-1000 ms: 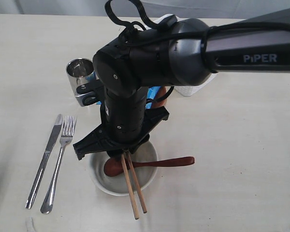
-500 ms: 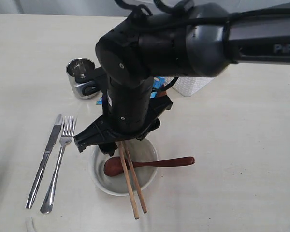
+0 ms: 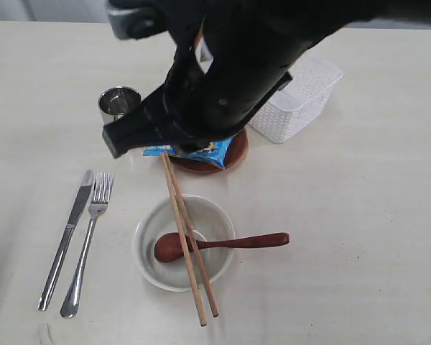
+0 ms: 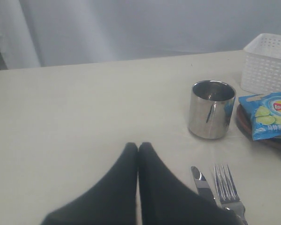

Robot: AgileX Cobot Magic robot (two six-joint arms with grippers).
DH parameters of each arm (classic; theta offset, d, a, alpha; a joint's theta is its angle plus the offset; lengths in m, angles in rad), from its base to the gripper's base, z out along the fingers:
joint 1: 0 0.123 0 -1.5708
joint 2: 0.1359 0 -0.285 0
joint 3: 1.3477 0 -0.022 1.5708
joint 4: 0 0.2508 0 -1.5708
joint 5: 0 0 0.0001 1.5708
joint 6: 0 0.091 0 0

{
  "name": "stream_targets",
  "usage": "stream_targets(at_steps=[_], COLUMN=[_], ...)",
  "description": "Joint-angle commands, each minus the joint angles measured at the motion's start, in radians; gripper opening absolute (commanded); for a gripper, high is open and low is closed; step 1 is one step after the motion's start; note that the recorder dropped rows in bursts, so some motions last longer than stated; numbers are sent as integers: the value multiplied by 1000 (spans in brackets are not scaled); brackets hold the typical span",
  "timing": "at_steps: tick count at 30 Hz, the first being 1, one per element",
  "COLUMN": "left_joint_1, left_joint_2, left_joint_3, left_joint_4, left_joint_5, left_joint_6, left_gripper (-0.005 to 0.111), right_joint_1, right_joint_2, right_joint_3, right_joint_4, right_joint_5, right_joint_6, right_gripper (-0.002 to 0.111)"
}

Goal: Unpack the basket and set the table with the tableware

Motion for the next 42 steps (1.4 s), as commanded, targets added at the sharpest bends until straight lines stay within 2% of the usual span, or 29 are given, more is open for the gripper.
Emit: stream_targets(at_steps=[1, 3, 17, 33, 37, 42], left_joint_1=[-6, -6, -6, -6, -6, -6], left_joint_2=[-2, -2, -2, -2, -2, -2], left_joint_3=[2, 2, 2, 2, 2, 2], left_joint_4=[-2, -2, -2, -2, -2, -2], left_joint_5=[-8, -8, -8, -8, -8, -8], left_joint_6=[0, 0, 0, 0, 0, 0], left_gripper=[0, 0, 0, 0, 0, 0], right_joint_1=[0, 0, 0, -2, -39, -164], right_joint_2=[-164, -254, -756, -980, -1033, -1128], right_joint_3=[-5, -5, -5, -4, -2, 29], right_joint_4=[-71, -99, -112, -112, -152, -158], right_joint_5=[5, 5, 53, 53, 29, -94], right_joint_6=[-17, -17, -17, -17, -42, -42], right_gripper=[4, -1, -1, -1, -1, -1])
